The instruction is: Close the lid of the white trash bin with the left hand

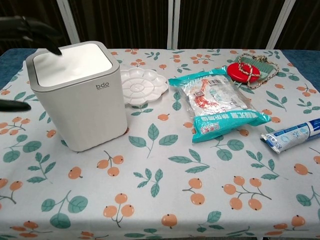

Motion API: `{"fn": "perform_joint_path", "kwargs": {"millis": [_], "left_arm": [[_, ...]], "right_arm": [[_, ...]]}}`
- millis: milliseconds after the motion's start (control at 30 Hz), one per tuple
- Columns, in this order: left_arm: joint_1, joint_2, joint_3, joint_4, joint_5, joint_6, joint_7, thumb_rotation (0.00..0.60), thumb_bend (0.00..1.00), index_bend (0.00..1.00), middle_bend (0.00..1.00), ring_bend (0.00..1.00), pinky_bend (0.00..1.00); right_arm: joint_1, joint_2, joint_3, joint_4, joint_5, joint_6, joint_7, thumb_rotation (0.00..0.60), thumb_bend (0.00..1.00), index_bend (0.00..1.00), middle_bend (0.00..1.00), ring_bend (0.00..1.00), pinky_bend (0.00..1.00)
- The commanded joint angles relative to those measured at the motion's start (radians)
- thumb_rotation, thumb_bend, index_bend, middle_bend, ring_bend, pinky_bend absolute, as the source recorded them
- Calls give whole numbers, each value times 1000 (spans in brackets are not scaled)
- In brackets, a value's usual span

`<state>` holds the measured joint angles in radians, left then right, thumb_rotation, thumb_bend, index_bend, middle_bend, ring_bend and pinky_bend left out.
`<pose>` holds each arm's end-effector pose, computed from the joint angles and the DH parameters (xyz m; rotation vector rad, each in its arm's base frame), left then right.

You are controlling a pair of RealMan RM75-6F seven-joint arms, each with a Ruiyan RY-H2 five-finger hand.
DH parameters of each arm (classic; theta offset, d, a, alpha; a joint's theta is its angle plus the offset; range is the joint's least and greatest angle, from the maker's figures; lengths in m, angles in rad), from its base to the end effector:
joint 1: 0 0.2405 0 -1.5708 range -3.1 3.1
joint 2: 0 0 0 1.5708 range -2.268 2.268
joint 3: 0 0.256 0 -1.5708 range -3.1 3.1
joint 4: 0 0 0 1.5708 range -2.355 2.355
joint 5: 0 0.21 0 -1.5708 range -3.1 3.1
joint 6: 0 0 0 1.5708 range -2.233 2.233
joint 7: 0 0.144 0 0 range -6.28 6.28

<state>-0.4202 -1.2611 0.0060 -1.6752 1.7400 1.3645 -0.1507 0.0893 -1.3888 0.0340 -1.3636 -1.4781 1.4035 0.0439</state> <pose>-0.1901 0.2356 0.0784 -1.8309 -0.9674 -1.3886 -0.3371 -0.1798 0.0802 1.3908 -1.0382 0.8827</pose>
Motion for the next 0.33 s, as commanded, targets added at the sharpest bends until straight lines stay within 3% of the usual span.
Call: {"fn": "perform_joint_path", "kwargs": {"millis": [33,333], "left_arm": [[51,17,-40,6,-46,87,41,457,0,131,201,57,90],[227,7,0,134,-170,218,93,458,0,131,195,57,87]], "right_arm": [[0,1,0,-2,-1,2,2,600,210,0,0,0,0],[-1,8,2,-13,-8,13,6,600,209,0,0,0,0]]}}
